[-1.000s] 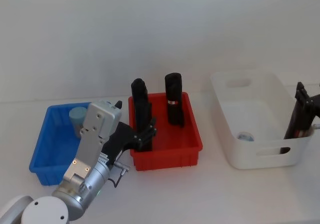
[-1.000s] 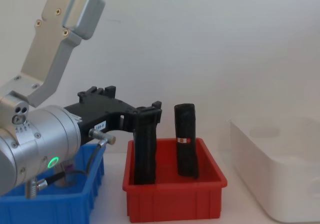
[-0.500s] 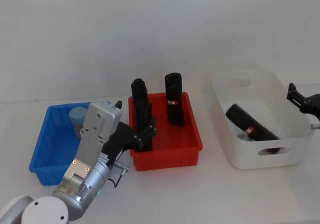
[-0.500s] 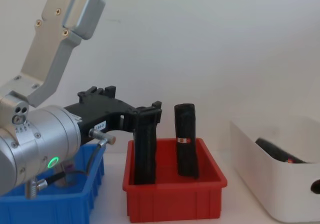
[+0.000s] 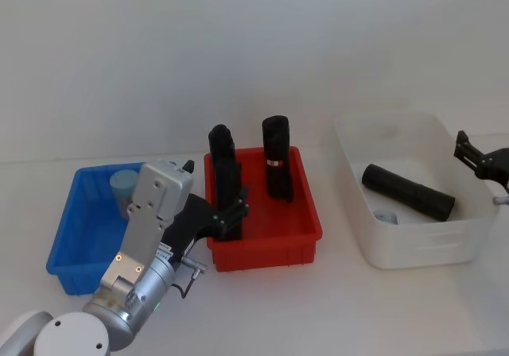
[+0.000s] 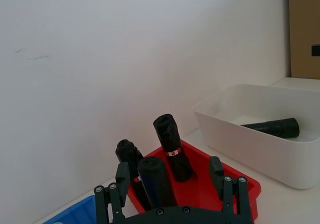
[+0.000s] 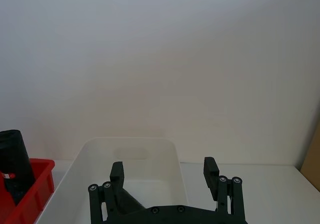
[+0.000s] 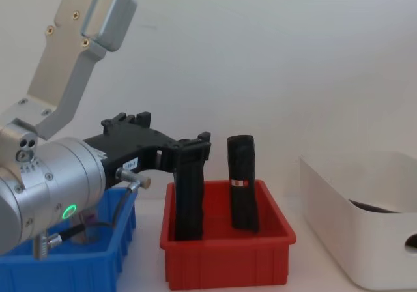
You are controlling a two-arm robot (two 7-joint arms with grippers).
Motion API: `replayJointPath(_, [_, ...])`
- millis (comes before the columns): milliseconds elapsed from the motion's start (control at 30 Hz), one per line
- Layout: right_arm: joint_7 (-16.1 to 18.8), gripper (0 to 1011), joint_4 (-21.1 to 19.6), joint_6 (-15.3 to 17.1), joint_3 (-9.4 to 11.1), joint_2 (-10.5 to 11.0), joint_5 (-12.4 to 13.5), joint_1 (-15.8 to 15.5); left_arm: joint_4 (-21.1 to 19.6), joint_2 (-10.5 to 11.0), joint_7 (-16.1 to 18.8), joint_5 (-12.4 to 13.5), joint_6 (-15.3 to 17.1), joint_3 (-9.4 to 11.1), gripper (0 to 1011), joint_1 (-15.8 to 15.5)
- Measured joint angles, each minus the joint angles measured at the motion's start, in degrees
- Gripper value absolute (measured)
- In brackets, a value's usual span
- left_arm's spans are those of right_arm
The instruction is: Pick the cotton swabs from the blue box and place them into the white box.
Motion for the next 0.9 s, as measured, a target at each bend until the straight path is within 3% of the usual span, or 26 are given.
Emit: replayJointPath(900, [0.1,1002,-0.2,-0.1,0.0,-0.1,-0.1,-0.1,0.0,0.0,0.0,0.0,0.0,0.0,1004,0.0])
